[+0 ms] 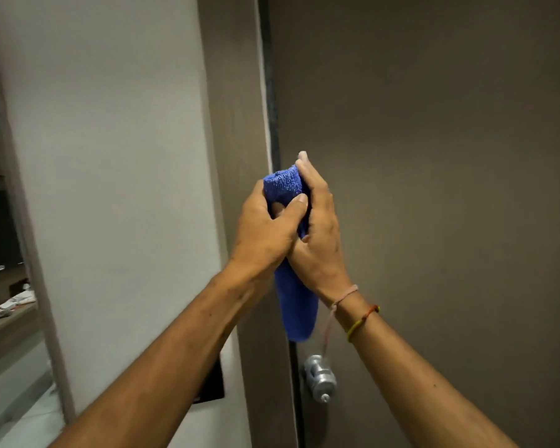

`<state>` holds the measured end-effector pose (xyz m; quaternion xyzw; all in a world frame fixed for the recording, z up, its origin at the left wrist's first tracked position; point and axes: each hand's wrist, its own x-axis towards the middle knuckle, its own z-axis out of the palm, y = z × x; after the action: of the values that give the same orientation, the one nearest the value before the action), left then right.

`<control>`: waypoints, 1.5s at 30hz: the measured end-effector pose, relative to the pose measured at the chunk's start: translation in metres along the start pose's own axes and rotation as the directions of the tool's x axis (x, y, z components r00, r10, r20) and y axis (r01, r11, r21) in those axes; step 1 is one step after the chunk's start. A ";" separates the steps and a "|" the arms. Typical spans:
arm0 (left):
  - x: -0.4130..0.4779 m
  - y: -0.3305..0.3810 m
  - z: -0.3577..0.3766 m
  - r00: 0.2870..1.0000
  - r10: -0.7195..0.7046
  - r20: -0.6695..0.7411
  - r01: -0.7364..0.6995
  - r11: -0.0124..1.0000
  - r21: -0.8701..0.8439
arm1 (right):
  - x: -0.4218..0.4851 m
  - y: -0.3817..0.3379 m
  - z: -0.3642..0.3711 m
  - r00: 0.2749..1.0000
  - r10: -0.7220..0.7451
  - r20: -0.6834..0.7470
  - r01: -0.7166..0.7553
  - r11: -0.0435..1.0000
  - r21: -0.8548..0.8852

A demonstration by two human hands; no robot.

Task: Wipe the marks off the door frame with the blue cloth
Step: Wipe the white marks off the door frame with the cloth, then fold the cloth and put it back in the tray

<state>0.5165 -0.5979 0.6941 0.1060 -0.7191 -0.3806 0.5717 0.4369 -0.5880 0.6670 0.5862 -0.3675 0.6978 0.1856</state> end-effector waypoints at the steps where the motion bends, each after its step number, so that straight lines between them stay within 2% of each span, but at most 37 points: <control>1: 0.001 0.000 0.007 0.999 0.001 0.035 -0.001 1.000 -0.025 | 0.000 0.002 -0.018 0.999 0.019 0.044 -0.019 1.000 0.001; 2: 0.000 -0.001 0.018 0.996 -0.002 0.091 0.007 0.999 -0.051 | -0.002 0.003 -0.041 0.994 0.075 0.085 -0.074 0.997 -0.006; 4: -0.005 -0.004 0.041 0.973 -0.013 0.231 0.033 0.996 -0.084 | -0.012 0.008 -0.089 0.946 0.301 0.120 -0.311 0.948 0.072; 6: -0.015 -0.011 0.069 0.919 -0.049 0.392 0.107 0.986 -0.127 | -0.029 0.014 -0.144 0.816 0.562 0.136 -0.574 0.764 0.295; 7: -0.022 -0.014 0.086 0.882 -0.070 0.466 0.152 0.978 -0.141 | -0.042 0.016 -0.172 0.750 0.639 0.170 -0.649 0.663 0.372; 8: -0.030 -0.016 0.104 0.843 -0.089 0.530 0.195 0.970 -0.148 | -0.056 0.016 -0.199 0.704 0.683 0.195 -0.698 0.612 0.372; 10: -0.053 -0.018 0.151 0.750 -0.116 0.651 0.272 0.951 -0.144 | -0.089 0.010 -0.256 0.632 0.754 0.178 -0.768 0.580 0.271; 12: -0.077 -0.017 0.200 0.671 -0.111 0.733 0.289 0.950 -0.120 | -0.121 0.002 -0.304 0.597 0.797 0.093 -0.790 0.565 0.237; 13: -0.098 -0.013 0.236 0.613 -0.108 0.783 0.319 0.940 -0.120 | -0.140 -0.006 -0.339 0.587 0.810 0.000 -0.790 0.572 0.222; 16: -0.135 -0.009 0.306 0.501 -0.124 0.856 0.417 0.902 -0.113 | -0.171 -0.023 -0.407 0.516 0.836 -0.185 -0.818 0.546 0.181; 18: -0.167 -0.008 0.359 0.386 -0.121 0.914 0.490 0.867 -0.093 | -0.194 -0.036 -0.458 0.463 0.837 -0.292 -0.834 0.523 0.177; 20: -0.205 -0.013 0.411 0.223 -0.158 0.962 0.599 0.801 -0.007 | -0.217 -0.047 -0.510 0.390 0.826 -0.406 -0.830 0.507 0.233; 22: -0.249 -0.022 0.460 0.048 -0.201 0.978 0.645 0.755 0.123 | -0.244 -0.053 -0.561 0.311 0.796 -0.519 -0.813 0.506 0.288; 24: -0.300 -0.038 0.512 -0.067 -0.210 0.975 0.654 0.729 0.202 | -0.283 -0.055 -0.614 0.214 0.774 -0.596 -0.805 0.486 0.341; 25: -0.325 -0.046 0.533 -0.103 -0.214 0.971 0.658 0.718 0.228 | -0.307 -0.056 -0.636 0.156 0.778 -0.609 -0.800 0.461 0.384; 28: -0.407 -0.071 0.597 -0.188 -0.261 0.947 0.660 0.680 0.319 | -0.401 -0.063 -0.691 -0.032 0.825 -0.564 -0.745 0.357 0.564; 30: -0.473 -0.092 0.634 -0.277 -0.311 0.909 0.657 0.629 0.416 | -0.475 -0.071 -0.715 -0.142 0.838 -0.527 -0.712 0.283 0.643; 32: -0.532 -0.113 0.657 -0.377 -0.349 0.858 0.631 0.581 0.514 | -0.533 -0.075 -0.730 -0.289 0.799 -0.527 -0.706 0.194 0.681; 34: -0.588 -0.136 0.675 -0.468 -0.377 0.799 0.593 0.536 0.601 | -0.589 -0.072 -0.746 -0.391 0.729 -0.562 -0.688 0.175 0.705; 37: -0.657 -0.166 0.697 -0.518 -0.425 0.742 0.567 0.479 0.670 | -0.655 -0.060 -0.768 -0.487 0.643 -0.591 -0.677 0.150 0.721; 40: -0.704 -0.191 0.720 -0.525 -0.450 0.723 0.573 0.442 0.691 | -0.701 -0.042 -0.791 -0.516 0.606 -0.606 -0.679 0.142 0.721; 42: -0.725 -0.205 0.739 -0.506 -0.458 0.731 0.579 0.448 0.681 | -0.720 -0.030 -0.809 -0.515 0.591 -0.621 -0.693 0.140 0.707; 45: -0.753 -0.222 0.769 -0.483 -0.460 0.745 0.570 0.481 0.666 | -0.747 -0.018 -0.841 -0.463 0.585 -0.666 -0.755 0.133 0.642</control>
<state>0.0031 0.0190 -0.0565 0.1319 -0.6934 -0.5852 -0.3992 0.0580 0.1667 -0.0768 -0.3388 -0.5231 0.7737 -0.1135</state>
